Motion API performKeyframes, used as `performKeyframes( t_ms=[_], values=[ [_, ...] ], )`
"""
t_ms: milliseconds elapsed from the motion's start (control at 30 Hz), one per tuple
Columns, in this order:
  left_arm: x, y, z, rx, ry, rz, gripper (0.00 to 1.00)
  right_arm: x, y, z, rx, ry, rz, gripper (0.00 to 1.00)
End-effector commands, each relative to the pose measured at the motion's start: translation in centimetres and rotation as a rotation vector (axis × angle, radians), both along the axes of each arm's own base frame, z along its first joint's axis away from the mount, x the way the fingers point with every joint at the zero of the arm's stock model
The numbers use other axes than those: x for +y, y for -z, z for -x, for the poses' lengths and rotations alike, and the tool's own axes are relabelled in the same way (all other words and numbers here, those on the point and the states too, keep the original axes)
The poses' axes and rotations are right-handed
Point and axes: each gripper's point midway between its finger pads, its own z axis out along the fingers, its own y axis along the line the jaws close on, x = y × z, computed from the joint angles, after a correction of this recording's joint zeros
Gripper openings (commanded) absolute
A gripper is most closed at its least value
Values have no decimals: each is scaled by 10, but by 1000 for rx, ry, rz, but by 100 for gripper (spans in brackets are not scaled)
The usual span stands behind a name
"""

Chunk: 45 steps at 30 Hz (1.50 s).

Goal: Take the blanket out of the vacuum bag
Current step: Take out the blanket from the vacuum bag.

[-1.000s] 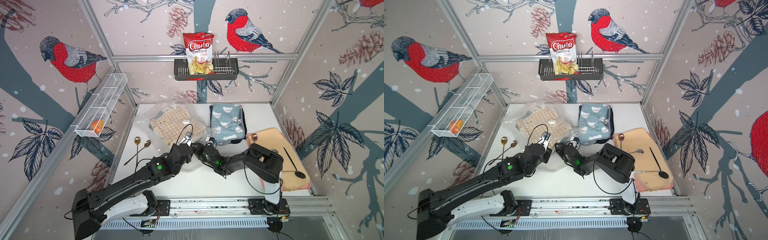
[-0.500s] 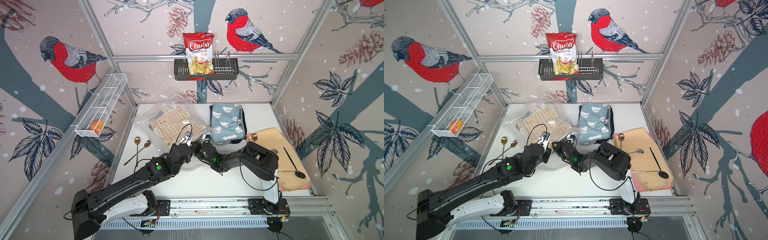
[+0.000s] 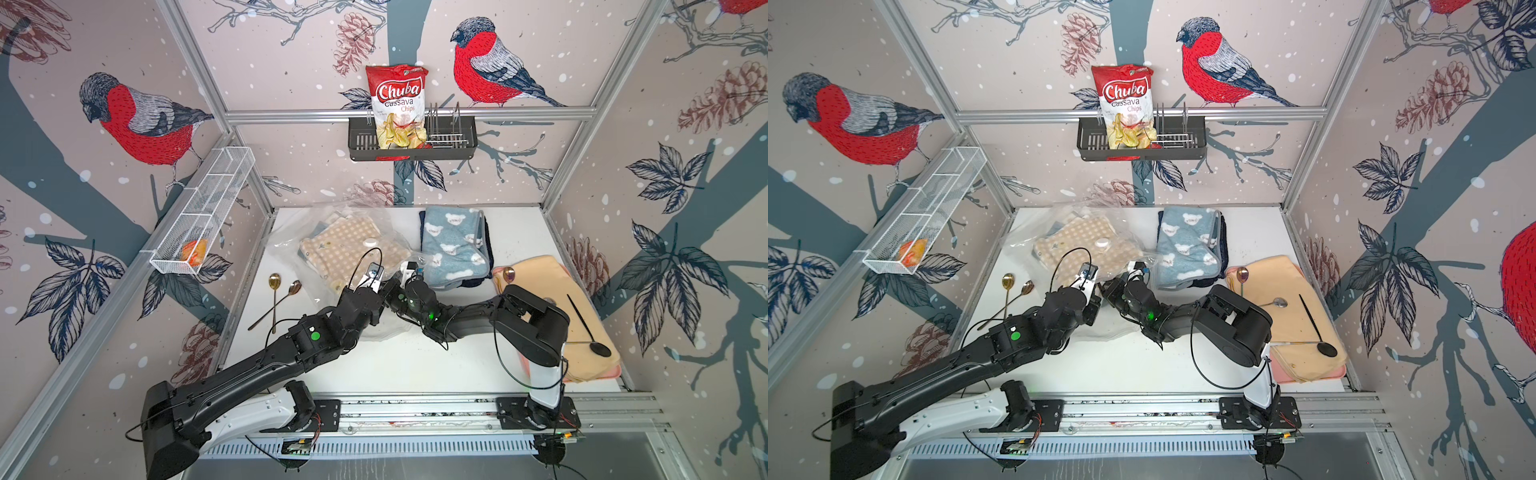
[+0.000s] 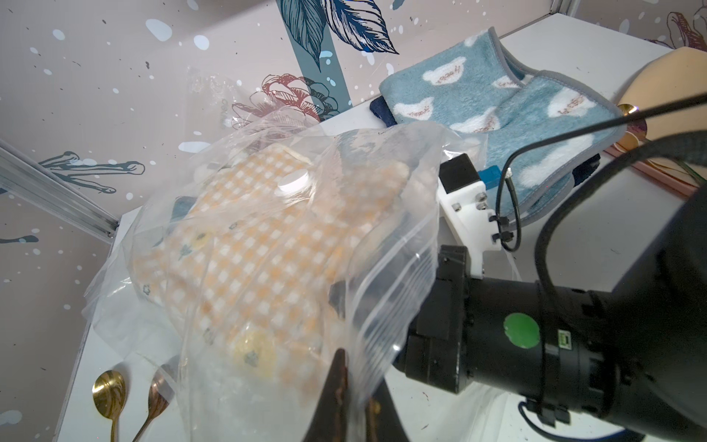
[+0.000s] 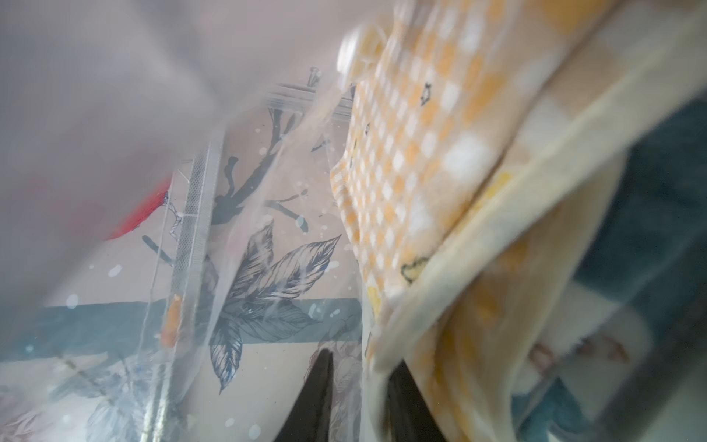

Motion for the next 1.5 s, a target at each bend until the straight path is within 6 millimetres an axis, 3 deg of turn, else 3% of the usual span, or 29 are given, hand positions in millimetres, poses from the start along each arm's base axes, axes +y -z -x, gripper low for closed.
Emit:
performKeyframes(
  t_ms=[0, 433, 1167, 1467],
  values=[
    [-1, -5, -2, -16, -10, 22, 10, 2, -9, -4, -31, -19, -8, 26],
    [-1, -4, -2, -12, -7, 18, 12, -19, 36, 1, 70, 3, 52, 38],
    [-1, -4, -2, -13, -6, 16, 13, -16, 46, -5, 96, 2, 54, 46],
    [0, -4, -2, -14, -6, 17, 13, -3, 26, -8, 45, -20, 36, 43]
  ],
)
